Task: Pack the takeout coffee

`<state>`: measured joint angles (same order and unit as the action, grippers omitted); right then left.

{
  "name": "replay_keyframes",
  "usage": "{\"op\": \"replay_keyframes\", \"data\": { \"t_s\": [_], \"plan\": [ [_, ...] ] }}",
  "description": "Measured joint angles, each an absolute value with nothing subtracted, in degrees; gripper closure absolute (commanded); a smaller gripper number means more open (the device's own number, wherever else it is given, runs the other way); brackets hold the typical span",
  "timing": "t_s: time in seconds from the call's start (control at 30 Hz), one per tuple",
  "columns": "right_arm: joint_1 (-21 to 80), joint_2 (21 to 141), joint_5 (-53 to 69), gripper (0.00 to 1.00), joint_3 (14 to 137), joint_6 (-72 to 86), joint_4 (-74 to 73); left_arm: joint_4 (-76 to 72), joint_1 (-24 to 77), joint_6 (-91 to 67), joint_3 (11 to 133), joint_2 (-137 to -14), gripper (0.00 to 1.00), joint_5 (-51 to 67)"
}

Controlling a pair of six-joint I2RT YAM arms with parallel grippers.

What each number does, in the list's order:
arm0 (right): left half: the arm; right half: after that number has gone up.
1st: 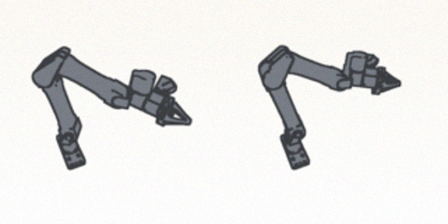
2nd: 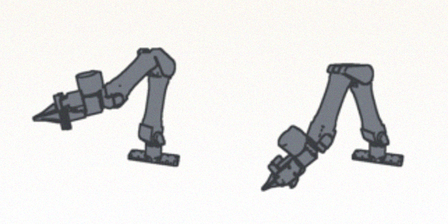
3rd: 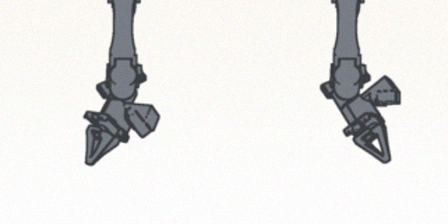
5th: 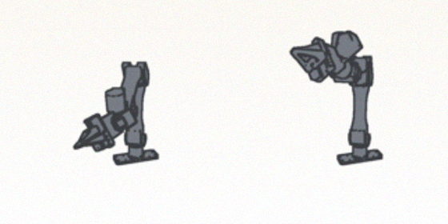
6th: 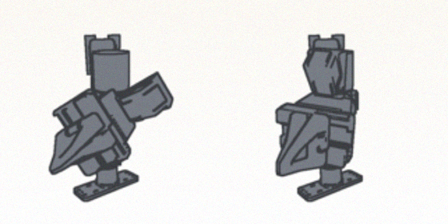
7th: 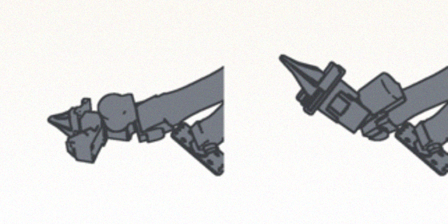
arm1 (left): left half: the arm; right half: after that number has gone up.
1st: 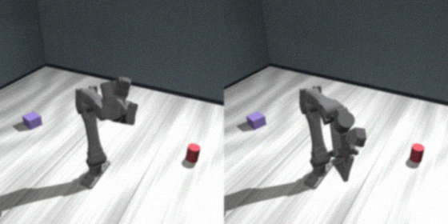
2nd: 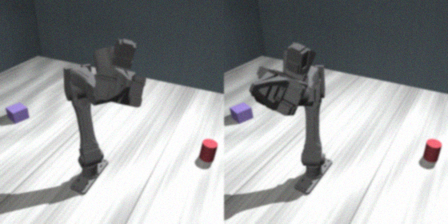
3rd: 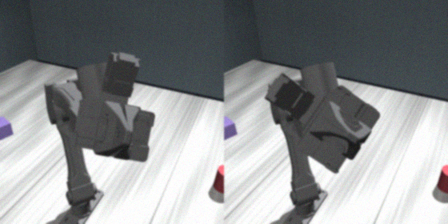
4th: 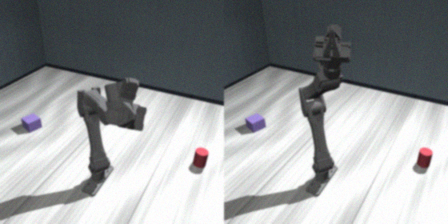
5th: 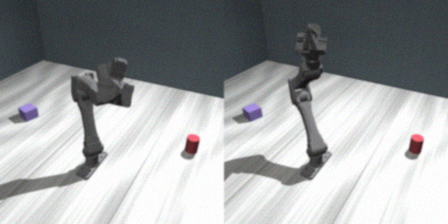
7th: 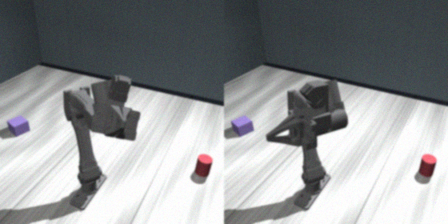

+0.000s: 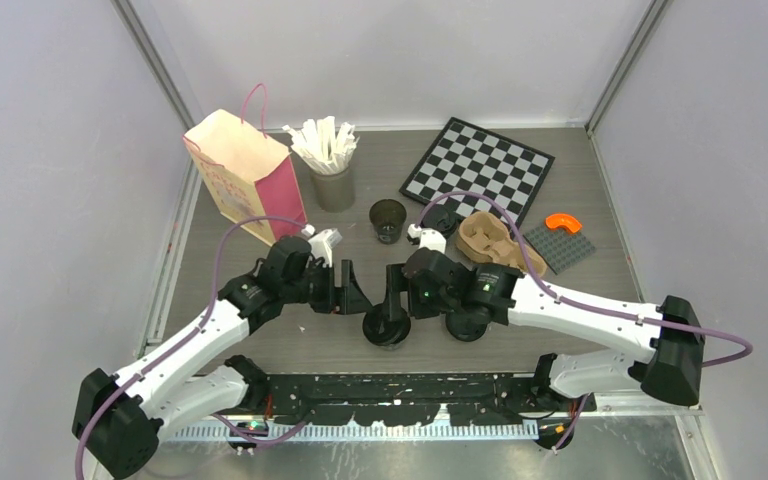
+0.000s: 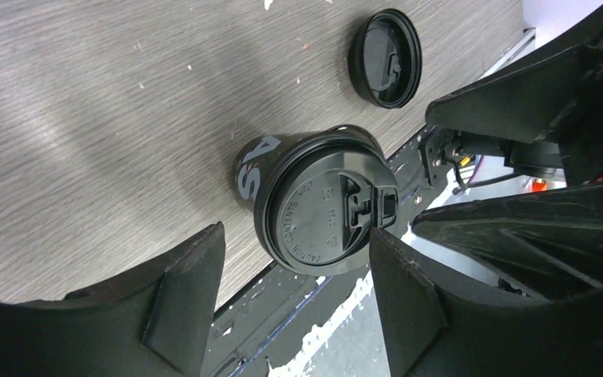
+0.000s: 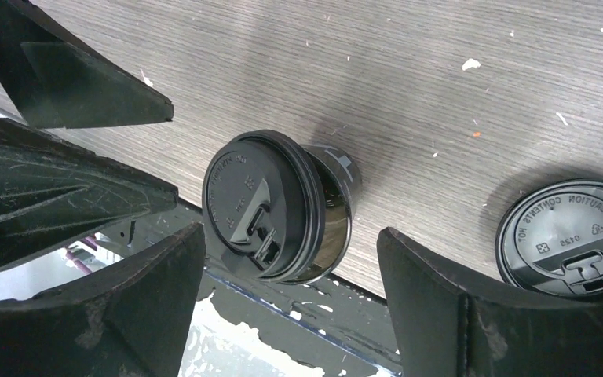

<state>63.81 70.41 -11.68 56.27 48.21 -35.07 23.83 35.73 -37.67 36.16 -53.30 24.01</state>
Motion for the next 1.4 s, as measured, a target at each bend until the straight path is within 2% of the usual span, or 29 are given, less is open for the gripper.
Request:
{"op": "replay_keyframes", "data": {
  "t_s": [0.4, 0.63, 0.83, 1.1, 1.33, 1.4],
  "plan": [
    [63.83, 72.23, -10.96, 0.18, 57.21, 47.92, -35.92, 21.28, 35.59, -38.59, 34.79, -53.87, 0.32, 24.69],
    [63.92, 73.28, -9.39, 0.29, 56.55, 47.86, -35.88, 21.21, 35.59, -37.85, 34.79, -57.06, 0.35, 26.63],
    [63.92, 73.34, -8.88, 0.33, 55.22, 47.75, -35.62, 19.05, 35.59, -37.04, 34.24, -57.87, 0.38, 29.30],
    [63.92, 72.40, -9.67, 0.46, 54.08, 47.72, -35.66, 14.11, 35.59, -37.28, 33.26, -61.17, 0.48, 35.11],
    [63.92, 71.42, -10.96, 0.51, 53.56, 47.77, -35.73, 11.14, 35.59, -37.50, 33.17, -61.28, 0.55, 37.93],
    [63.92, 71.09, -11.53, 0.52, 53.04, 47.83, -35.81, 10.74, 35.59, -37.36, 33.17, -61.28, 0.53, 38.17]
  ]
}}
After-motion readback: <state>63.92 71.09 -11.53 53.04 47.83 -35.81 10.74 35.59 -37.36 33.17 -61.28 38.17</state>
